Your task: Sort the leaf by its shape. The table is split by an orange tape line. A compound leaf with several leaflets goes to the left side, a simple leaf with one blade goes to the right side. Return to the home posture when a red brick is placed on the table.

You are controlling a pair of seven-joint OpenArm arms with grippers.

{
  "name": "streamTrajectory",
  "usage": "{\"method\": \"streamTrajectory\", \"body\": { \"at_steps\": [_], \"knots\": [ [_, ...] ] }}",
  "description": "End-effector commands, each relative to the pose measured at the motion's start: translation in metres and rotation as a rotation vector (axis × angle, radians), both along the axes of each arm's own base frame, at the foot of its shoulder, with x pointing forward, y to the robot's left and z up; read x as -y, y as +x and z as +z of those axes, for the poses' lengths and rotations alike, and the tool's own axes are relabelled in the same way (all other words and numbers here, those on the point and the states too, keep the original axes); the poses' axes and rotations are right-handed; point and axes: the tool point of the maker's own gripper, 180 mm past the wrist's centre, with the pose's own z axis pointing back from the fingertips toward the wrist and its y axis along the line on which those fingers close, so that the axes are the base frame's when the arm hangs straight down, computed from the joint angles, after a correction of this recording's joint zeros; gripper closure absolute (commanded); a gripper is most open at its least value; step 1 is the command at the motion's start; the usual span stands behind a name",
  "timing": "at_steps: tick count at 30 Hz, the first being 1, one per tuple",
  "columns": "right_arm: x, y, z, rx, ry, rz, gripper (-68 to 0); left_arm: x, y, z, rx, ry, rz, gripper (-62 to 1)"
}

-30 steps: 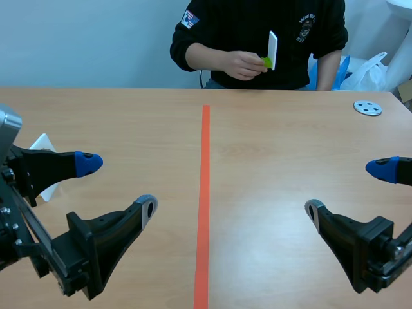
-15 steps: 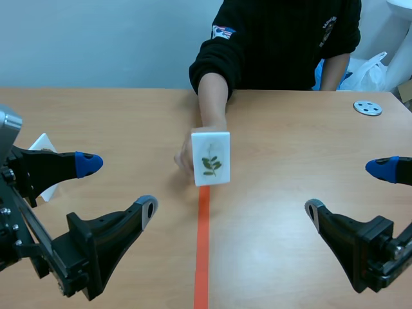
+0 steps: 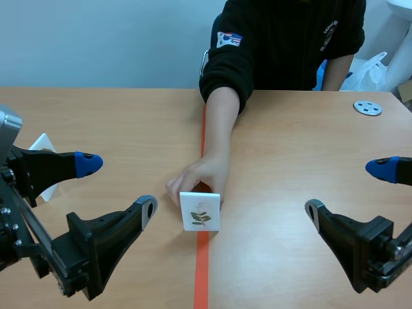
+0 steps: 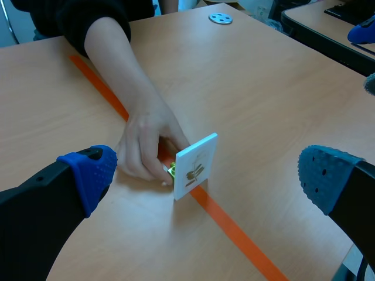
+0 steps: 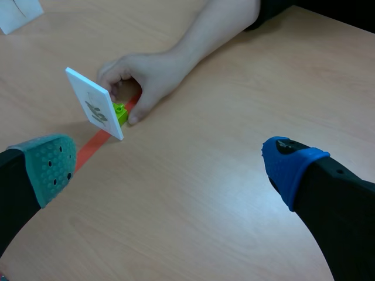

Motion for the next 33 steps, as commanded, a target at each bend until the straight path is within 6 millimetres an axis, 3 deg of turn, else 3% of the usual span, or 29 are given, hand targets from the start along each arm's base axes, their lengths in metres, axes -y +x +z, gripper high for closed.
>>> {"method": "streamTrajectory", "body": {
  "at_steps": [1,25,33],
  "knots": [
    [-0.003,0.006,0.016,0.053,0.015,0.004,-67.9,0.000,0.002,0.006,0.017,-0.020,0.005,-62.3],
    [-0.001,0.006,0.009,0.026,-0.014,0.000,-67.9,-0.001,0.002,0.006,0.017,-0.019,0.005,-62.3],
    [-0.012,0.018,0.008,0.023,-0.018,0.032,-67.9,-0.001,0.002,0.006,0.017,-0.019,0.005,-62.3]
  ]
}}
